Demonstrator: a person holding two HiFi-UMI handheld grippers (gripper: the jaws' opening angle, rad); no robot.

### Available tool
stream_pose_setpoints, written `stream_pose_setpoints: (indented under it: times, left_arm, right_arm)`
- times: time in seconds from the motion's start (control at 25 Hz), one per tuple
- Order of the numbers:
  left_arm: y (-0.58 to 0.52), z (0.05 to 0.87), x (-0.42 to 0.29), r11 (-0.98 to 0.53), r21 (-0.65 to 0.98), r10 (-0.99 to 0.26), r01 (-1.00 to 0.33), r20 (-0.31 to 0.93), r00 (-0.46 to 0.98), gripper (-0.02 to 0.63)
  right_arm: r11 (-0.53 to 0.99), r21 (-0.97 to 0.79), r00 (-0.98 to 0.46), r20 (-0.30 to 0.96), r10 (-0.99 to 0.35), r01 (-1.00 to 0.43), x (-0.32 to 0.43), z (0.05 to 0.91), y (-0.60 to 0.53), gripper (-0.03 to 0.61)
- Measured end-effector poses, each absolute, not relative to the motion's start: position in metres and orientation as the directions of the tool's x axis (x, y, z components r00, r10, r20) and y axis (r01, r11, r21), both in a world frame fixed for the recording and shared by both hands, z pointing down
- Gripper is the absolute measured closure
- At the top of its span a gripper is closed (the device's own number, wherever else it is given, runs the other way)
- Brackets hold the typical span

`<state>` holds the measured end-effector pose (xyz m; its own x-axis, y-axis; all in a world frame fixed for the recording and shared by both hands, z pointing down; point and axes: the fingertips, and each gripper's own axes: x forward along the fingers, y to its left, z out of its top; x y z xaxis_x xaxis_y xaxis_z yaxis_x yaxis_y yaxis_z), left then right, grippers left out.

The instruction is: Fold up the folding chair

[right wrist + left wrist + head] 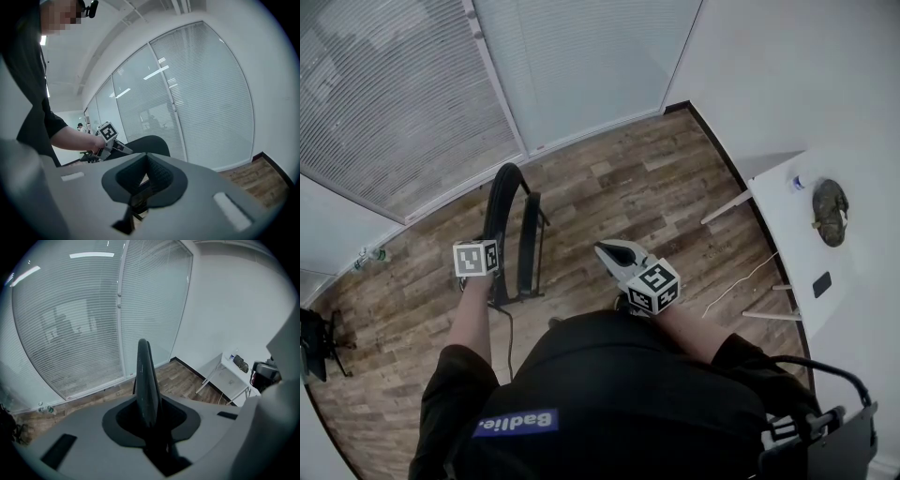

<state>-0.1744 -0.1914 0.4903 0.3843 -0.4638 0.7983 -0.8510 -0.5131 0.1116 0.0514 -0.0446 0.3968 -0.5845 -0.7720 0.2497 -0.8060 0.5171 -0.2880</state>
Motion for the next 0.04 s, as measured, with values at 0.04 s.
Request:
stream_pose_setpoints:
  times: [0.04]
  left_arm:
    - [-0.1911,0.4905,-0.1747,-0.513,0.112,-0.463,-0.851,0.798,0.384,0.537]
  right_arm:
    - [0.516,-0.288,-0.584,0.250,-0.772,-0.806,0.0509,0.3972,-0.0440,0.577]
